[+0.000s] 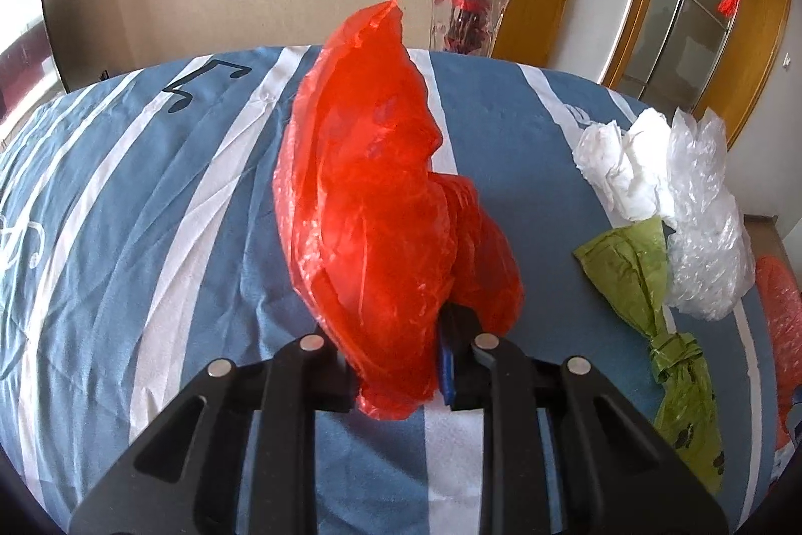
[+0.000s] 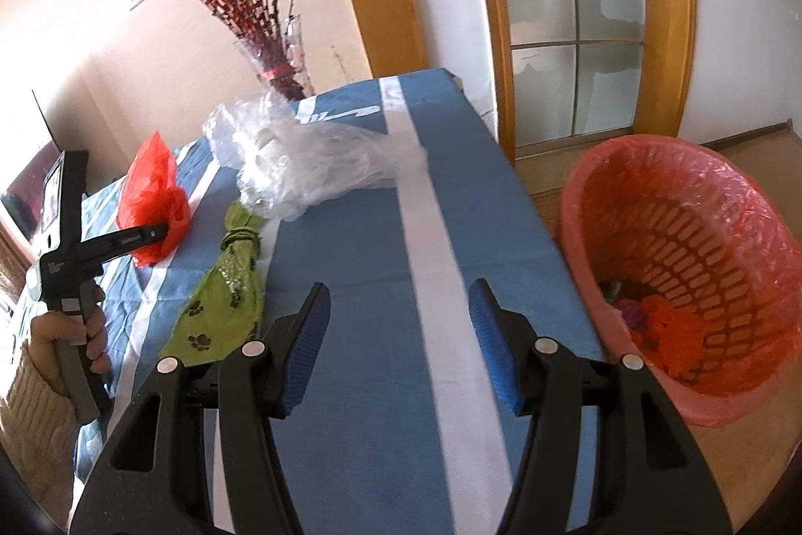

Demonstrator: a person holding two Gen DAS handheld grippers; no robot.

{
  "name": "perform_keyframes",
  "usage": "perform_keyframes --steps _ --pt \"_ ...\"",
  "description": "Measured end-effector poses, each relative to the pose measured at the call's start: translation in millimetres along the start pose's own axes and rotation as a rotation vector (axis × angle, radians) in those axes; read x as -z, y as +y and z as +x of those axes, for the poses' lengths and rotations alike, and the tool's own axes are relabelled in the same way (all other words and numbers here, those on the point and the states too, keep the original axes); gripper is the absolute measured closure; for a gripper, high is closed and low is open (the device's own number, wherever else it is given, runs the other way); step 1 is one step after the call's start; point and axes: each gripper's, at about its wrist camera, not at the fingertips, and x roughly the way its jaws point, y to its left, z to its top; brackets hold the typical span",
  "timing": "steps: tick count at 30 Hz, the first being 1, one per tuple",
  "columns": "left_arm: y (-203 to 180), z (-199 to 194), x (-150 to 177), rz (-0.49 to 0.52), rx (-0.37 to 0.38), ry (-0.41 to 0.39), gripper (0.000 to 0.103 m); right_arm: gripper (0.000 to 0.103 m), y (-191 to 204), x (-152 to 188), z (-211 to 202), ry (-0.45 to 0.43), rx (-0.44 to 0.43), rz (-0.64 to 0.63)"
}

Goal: Collect trash
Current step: 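Close the right tool on the clear plastic bag while the left tool holds the red bag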

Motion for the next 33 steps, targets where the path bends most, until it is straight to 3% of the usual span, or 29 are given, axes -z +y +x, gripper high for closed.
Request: perform_keyframes --steps 10,18,28,29,30,33 --pt "6 1 -1 -0.033 0.027 -0.001 0.079 0.045 21 -13 14 -0.01 -0.024 -0.03" --pt "9 2 0 -0.054 0.047 -0.002 0.078 0.045 49 -44 47 -0.018 -0.079 -0.026" --pt "10 2 0 -0.063 0.056 -0.002 0.078 0.045 81 -67 105 0.038 -0.028 -0.091" --pt "11 2 0 -0.063 0.056 -0.002 0.078 0.057 81 -66 110 0.056 -0.025 -0.098" --pt "11 2 0 -0.064 0.056 -0.002 0.078 0.077 80 -65 114 0.072 -0.022 -0.105" --pt "11 2 0 -0.066 0.057 -0.002 0.078 0.092 74 -61 110 0.064 -0.021 -0.102"
